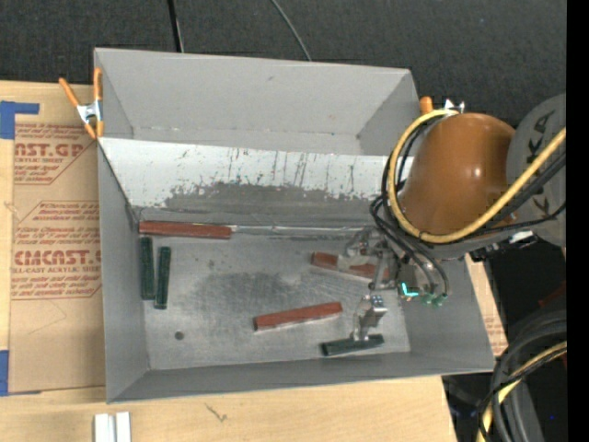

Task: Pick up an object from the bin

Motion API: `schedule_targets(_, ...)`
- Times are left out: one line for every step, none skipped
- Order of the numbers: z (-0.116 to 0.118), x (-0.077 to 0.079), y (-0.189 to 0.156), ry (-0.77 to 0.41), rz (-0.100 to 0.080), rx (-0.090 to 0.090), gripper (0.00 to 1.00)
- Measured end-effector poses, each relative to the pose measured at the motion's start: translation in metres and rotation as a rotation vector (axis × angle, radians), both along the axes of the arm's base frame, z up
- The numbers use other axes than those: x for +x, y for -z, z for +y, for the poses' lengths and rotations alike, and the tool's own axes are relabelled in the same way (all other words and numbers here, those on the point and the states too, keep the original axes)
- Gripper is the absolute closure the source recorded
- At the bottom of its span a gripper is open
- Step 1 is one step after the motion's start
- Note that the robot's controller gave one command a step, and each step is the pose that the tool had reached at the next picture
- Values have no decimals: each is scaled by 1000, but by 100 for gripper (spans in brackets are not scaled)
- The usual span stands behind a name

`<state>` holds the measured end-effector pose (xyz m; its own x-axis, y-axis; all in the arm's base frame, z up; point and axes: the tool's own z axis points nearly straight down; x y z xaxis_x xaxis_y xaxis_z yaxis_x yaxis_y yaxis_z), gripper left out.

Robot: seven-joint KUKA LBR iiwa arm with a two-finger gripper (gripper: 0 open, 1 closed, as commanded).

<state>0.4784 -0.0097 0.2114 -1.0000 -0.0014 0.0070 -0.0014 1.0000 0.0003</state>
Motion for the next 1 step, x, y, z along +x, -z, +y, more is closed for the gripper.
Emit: schedule_targets(0, 2, -3, 0, -7, 0, 0)
